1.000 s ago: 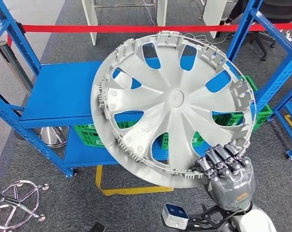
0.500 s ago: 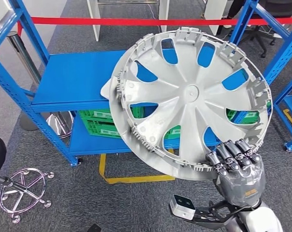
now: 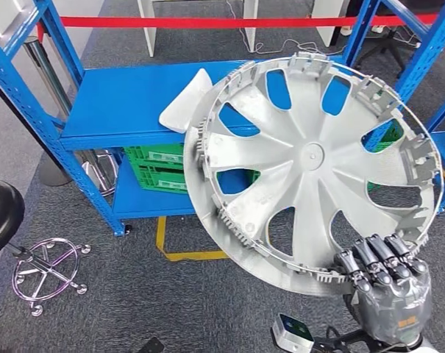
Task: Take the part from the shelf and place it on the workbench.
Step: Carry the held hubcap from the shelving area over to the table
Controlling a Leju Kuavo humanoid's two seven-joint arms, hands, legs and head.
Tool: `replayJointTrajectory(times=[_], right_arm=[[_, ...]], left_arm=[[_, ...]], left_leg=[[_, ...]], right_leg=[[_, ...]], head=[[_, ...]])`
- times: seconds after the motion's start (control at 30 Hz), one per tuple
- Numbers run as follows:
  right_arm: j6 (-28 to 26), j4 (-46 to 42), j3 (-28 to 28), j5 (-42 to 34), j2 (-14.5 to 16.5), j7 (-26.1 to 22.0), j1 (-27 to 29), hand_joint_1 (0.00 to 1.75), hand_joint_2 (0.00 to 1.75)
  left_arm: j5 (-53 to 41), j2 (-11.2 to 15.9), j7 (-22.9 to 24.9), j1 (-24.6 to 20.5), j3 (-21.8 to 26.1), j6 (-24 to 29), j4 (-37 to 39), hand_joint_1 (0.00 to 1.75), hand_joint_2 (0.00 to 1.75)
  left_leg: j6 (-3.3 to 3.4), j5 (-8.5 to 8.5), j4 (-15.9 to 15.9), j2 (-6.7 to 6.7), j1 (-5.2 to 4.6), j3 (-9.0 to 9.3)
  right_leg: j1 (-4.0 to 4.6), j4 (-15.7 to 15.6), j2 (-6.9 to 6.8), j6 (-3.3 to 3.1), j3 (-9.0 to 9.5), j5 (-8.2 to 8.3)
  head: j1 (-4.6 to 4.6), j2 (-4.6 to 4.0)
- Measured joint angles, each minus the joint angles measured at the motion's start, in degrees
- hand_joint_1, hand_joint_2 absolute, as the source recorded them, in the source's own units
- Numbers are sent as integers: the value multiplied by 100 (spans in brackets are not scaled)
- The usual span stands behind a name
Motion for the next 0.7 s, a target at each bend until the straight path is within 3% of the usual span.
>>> replayJointTrajectory(times=[0.03, 0.07, 0.13, 0.17, 0.2, 0.23, 0.27, 0.33, 0.4, 0.43, 0.5, 0.53, 0.57, 0.63, 0.67, 0.7], right_arm=[[-2, -32, -14, 0, 17, 9, 39, 175, 175], [-3, -55, -27, 0, 34, 20, 62, 175, 175], [-5, -78, -44, 0, 56, 33, 72, 175, 175], [-5, -85, -50, 0, 62, 34, 58, 175, 175], [-5, -89, -54, 0, 63, 43, 28, 175, 175], [-5, -89, -56, 0, 64, 65, -15, 175, 175], [-5, -88, -57, 0, 65, 92, -66, 175, 175], [-6, -85, -56, 0, 64, 180, -160, 175, 175], [-7, -82, -53, 0, 63, 255, -239, 175, 175], [-8, -82, -52, 0, 61, 280, -274, 175, 175], [-8, -83, -51, 0, 53, 311, -329, 175, 175], [-8, -83, -51, 0, 48, 319, -343, 175, 175], [-9, -83, -50, 0, 42, 322, -352, 175, 175], [-10, -82, -49, 0, 28, 326, -362, 175, 175], [-10, -81, -49, 0, 18, 326, -365, 175, 175], [-10, -81, -49, 0, 4, 325, -365, 175, 175]], left_arm=[[-1, 6, 17, -6, -10, 11, -1, 0, 175], [-1, 12, 28, -13, -13, 20, -3, 0, 175], [6, 23, 40, -29, -13, 39, -5, 0, 175], [20, 32, 43, -36, -11, 60, -5, 0, 175], [59, 42, 34, -38, -9, 90, -5, 0, 175], [125, 54, 5, -34, -2, 121, -5, 0, 175], [198, 62, -32, -16, 12, 144, -5, 0, 175], [363, 75, -171, 40, 93, 153, -5, 0, 175], [461, 80, -293, 93, 191, 145, -5, 0, 175], [483, 78, -325, 110, 230, 145, -5, 0, 175], [515, 66, -356, 154, 294, 149, -5, 0, 175], [523, 60, -359, 170, 316, 151, -5, 0, 175], [528, 52, -361, 181, 332, 151, -5, 0, 175], [534, 33, -362, 183, 365, 154, -5, 0, 175], [537, 24, -362, 183, 386, 157, -5, 0, 175], [540, 15, -363, 184, 404, 163, -5, 0, 175]], left_leg=[[-37, -86, 54, -1, 6, -36], [-75, -290, 202, -5, 14, -75], [-144, -912, 812, -7, 39, -170], [-169, -1141, 1195, -7, 50, -204], [-188, -1218, 1494, -7, 59, -200], [-200, -1156, 1648, -7, 67, -138], [-205, -1000, 1599, -7, 77, 4], [-185, -782, 928, -8, 88, 527], [-121, -870, 180, -13, 74, 970], [-79, -935, 6, -17, 59, 1034], [15, -879, -72, -8, 53, 947], [64, -813, -84, 2, 59, 880], [109, -736, -101, 14, 70, 806], [162, -588, -105, 24, 74, 638], [170, -512, -101, 26, 69, 544], [169, -436, -95, 27, 64, 447]], right_leg=[[-9, -4, -12, -37, -74, 49], [-21, -4, -29, -84, -156, 113], [-26, 15, -56, -149, -304, 240], [-23, 35, -65, -159, -384, 306], [-21, 63, -69, -157, -475, 375], [-20, 100, -69, -151, -576, 444], [-20, 145, -67, -142, -683, 507], [-15, 251, -59, -104, -898, 606], [-4, 330, -69, -42, -1048, 696], [-2, 344, -80, -5, -1098, 749], [-9, 348, -83, 70, -1172, 833], [-15, 396, -66, 101, -1225, 754], [-20, 541, -43, 129, -1297, 561], [-29, 1140, -8, 172, -1468, -28], [-31, 1504, -2, 189, -1524, -241], [-31, 1780, 1, 198, -1529, -307]], head=[[-3, 0], [-7, 0], [-25, 0], [-29, 0], [-33, 0], [-33, 0], [-34, 0], [-37, 0], [-32, 0], [-27, 0], [-31, 0], [-31, 0], [-28, 0], [-13, 0], [-7, 0], [-6, 0]])
